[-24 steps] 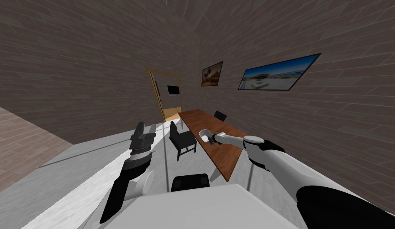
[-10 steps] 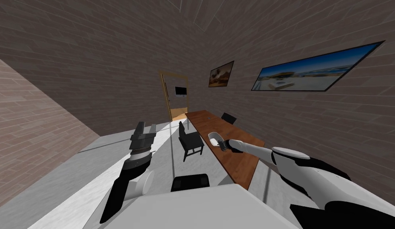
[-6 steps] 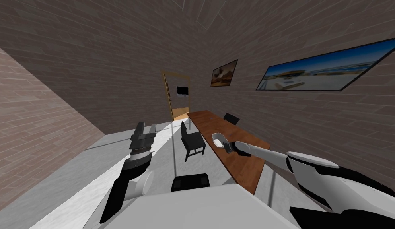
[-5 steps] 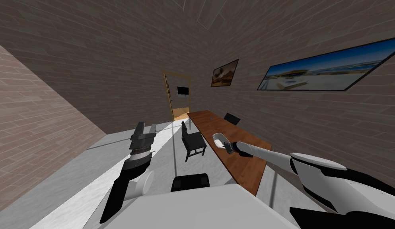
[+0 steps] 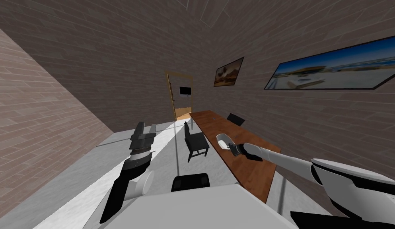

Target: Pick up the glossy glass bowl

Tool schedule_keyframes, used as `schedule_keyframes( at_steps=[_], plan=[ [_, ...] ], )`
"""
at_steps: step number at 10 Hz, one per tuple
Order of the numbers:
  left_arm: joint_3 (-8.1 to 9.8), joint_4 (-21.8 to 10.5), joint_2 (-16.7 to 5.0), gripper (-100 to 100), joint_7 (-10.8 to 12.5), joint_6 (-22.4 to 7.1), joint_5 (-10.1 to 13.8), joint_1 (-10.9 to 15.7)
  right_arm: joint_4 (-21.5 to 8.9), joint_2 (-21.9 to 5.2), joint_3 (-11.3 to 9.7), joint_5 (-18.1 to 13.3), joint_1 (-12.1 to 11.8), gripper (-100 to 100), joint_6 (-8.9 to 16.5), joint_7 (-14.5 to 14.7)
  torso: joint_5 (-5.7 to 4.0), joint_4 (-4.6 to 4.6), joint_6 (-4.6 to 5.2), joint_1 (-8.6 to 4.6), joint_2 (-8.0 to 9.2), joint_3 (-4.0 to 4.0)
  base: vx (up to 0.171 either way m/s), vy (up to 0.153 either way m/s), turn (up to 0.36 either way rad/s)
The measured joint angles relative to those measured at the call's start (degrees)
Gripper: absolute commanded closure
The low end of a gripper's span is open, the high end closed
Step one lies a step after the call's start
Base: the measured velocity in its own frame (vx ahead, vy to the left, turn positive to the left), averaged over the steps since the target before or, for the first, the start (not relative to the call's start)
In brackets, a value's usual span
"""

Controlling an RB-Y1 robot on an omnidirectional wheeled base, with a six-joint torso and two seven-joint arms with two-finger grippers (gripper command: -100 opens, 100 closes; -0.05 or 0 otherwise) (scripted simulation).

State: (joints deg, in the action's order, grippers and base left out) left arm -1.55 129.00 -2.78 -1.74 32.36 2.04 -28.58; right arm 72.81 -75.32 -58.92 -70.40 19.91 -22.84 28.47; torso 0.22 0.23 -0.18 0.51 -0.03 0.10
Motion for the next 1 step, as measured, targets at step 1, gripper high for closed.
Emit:
schedule_keyframes(
  at_steps=[1],
  plan=[
    [0.00, 0.00, 0.00, 0, 0.00, 0.00, 0.00, 0.00, 0.05, -0.17, 0.12, 0.13, -0.21, 0, -0.02, 0.47, -0.03, 0.03, -0.04, -0.12, 0.09, 0.05, 0.003, 0.006, 0.001]
  ],
)
